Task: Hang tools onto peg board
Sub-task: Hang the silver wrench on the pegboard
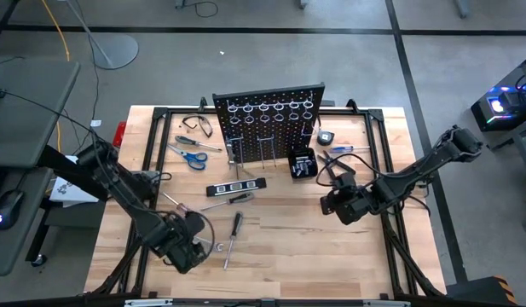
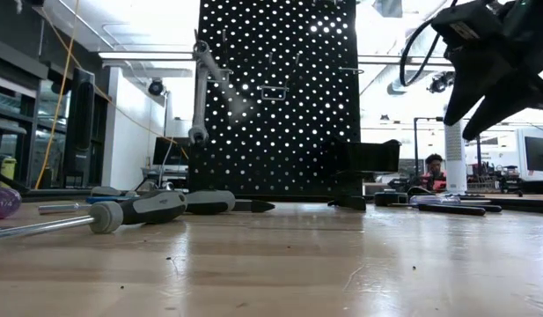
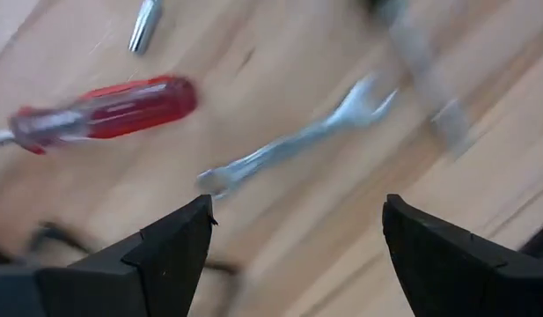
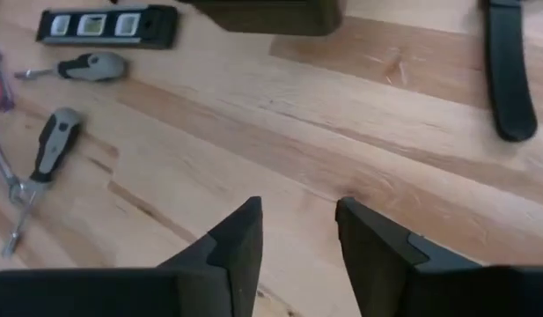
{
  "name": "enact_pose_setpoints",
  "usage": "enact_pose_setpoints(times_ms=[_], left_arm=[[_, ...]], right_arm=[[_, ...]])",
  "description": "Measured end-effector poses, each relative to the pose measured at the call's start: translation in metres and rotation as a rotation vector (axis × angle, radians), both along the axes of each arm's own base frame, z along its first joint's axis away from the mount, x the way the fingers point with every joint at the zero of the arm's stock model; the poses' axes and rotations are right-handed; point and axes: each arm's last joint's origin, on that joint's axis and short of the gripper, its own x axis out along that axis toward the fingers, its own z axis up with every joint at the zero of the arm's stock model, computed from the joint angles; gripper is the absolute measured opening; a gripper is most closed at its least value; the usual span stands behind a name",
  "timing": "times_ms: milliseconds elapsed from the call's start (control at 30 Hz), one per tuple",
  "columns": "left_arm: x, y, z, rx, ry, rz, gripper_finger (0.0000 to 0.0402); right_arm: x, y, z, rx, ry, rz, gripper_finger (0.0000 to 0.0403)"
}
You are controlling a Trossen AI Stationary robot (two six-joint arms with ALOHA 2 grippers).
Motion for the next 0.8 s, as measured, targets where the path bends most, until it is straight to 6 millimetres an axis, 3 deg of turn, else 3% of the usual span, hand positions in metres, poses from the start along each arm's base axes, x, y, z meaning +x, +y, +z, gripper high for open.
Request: enact_pose_setpoints(times_ms=[200,433,600,800], left_arm=[[-0.005,0.014,-0.025,0.053,0.149,-0.414,0.0310],[-0.005,0.023,-0.045,0.089,0.173,-0.779,0.0310],[-0.005,0.027,-0.054,0.070,0.182,-0.893,0.0310],[-0.006,0.031,-0.070,0.001,0.182,-0.914,0.0300]], right_arm=[[0.001,0.000,0.000,-0.004,-0.005,0.013,0.0140],[0.001,-0.001,0.001,-0.051,-0.015,0.019,0.0140],[0.001,-0.001,0.001,-0.070,-0.031,-0.003,0.0140],[0.001,-0.001,0.001,-0.073,-0.032,-0.004,0.0140]])
